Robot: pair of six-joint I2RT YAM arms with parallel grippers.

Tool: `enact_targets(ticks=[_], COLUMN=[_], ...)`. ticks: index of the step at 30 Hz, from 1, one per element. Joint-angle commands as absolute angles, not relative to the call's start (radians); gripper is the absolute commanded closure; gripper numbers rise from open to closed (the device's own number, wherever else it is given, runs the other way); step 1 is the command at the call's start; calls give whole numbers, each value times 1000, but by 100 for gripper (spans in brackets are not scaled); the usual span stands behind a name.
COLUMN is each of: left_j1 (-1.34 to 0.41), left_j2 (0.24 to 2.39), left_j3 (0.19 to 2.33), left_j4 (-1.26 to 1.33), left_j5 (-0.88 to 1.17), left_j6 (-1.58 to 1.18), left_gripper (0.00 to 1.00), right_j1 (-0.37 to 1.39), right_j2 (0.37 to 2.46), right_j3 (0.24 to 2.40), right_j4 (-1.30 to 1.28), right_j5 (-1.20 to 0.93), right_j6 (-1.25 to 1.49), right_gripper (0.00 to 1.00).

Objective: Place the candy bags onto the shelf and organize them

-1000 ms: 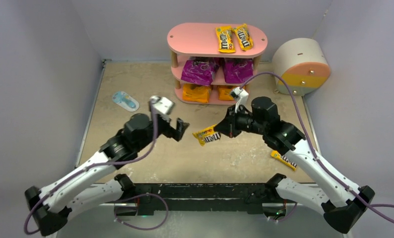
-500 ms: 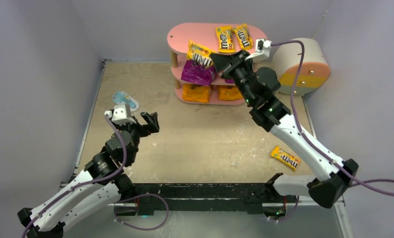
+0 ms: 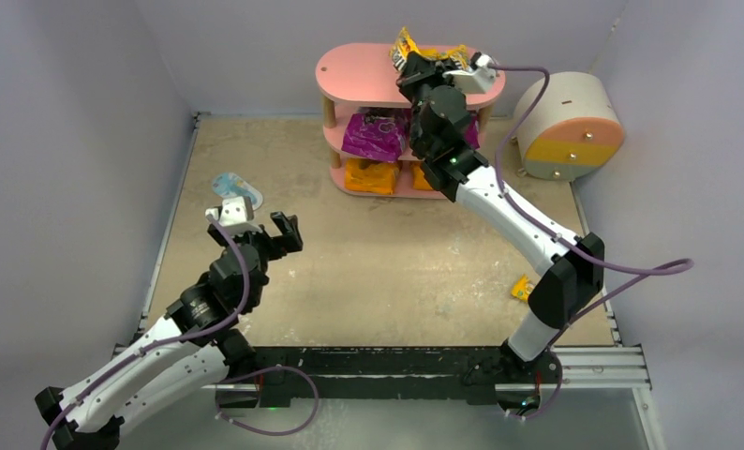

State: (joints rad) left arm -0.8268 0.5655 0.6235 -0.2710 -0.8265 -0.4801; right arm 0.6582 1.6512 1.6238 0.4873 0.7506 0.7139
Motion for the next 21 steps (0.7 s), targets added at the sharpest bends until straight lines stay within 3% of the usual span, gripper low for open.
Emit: enact_targets(ticks=[1,12,21], left_j1=[-827,-827,-827], left_j2=[551,548,572], left_j3=[632,630,642], left_j4=[-259,-258,-274], left_j5=[-844,-841,-836], left_j6=[-497,-502,-508], left_gripper=[0,0,0], right_j1=[661,661,663], right_j2=[1664,1666,1637], right_j3=[1712,1672,1619], right_j4=[481,382,414], right_j5=[841,796,764], right_j6=[723,844,845], right_gripper=[100,99,76])
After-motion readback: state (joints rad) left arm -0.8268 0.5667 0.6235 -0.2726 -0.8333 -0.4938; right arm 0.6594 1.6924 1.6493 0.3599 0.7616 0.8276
